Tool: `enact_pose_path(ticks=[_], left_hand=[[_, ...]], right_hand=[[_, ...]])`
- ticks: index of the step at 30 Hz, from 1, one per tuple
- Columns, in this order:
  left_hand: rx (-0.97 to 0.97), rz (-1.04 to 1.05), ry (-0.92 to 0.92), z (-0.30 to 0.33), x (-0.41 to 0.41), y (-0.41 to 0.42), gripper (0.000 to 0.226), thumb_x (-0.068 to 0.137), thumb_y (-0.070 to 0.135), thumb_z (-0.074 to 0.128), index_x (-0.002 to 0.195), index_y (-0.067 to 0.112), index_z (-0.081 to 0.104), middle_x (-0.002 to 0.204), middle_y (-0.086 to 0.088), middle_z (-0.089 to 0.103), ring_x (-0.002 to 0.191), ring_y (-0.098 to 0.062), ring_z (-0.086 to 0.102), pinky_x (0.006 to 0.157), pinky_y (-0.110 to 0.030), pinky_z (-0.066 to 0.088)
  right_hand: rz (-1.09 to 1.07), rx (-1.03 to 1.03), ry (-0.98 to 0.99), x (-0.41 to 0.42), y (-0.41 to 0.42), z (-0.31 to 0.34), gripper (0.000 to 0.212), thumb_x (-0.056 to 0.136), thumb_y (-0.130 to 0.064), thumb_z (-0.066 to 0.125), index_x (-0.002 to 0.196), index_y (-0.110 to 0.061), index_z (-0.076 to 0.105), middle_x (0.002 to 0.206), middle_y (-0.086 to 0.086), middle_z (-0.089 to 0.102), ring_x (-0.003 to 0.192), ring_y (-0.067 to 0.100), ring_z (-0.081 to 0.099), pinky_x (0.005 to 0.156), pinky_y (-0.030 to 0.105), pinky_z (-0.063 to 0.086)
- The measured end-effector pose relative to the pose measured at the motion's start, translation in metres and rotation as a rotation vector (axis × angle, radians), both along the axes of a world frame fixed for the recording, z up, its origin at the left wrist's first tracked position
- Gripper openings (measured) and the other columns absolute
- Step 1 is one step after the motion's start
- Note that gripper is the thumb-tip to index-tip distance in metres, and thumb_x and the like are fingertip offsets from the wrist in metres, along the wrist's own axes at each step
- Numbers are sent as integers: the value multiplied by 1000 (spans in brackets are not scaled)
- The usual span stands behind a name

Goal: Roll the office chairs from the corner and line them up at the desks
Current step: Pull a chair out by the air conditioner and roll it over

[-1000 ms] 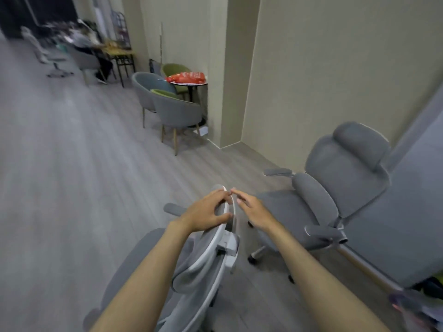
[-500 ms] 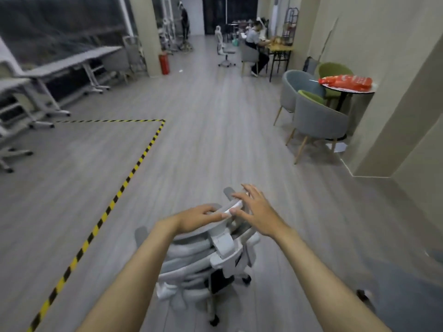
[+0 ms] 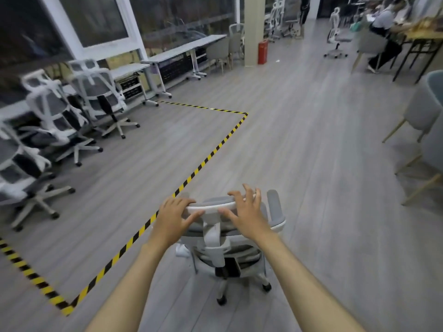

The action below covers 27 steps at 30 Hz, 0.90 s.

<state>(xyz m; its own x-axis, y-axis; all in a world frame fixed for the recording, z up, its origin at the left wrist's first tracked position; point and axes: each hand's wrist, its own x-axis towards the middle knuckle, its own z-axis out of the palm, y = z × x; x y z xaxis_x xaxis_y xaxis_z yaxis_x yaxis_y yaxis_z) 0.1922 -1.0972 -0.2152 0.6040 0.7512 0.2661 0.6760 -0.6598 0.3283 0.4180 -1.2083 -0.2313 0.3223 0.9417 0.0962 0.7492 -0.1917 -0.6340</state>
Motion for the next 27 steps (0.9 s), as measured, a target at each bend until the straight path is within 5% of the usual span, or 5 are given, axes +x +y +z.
enact_pose_path(ticks=[12,17,27], left_hand=[[47,102,-144,-14,4,217,44,92,71,52,109,32,64,99,20,53,97,-3,42,106,-38,38],[35,111,-130,-16,9,322,49,93,76,42,113,35,60,110,18,54,112,-8,46,121,-42,23],[-15,263,-169,-16,1,512,51,90,80,40,107,35,59,107,19,54,113,-8,49,124,-40,15]], right_hand=[[34,64,38,3,232,-7,64,88,-71,53,141,-37,42,164,-9,-2,152,32,-14,117,53,31],[45,38,15,11,339,-1,62,86,-73,52,138,-39,44,161,-12,7,152,30,-8,116,55,36],[114,83,-44,3,554,-1,71,86,-75,46,144,-35,41,162,-3,10,149,33,4,114,48,35]])
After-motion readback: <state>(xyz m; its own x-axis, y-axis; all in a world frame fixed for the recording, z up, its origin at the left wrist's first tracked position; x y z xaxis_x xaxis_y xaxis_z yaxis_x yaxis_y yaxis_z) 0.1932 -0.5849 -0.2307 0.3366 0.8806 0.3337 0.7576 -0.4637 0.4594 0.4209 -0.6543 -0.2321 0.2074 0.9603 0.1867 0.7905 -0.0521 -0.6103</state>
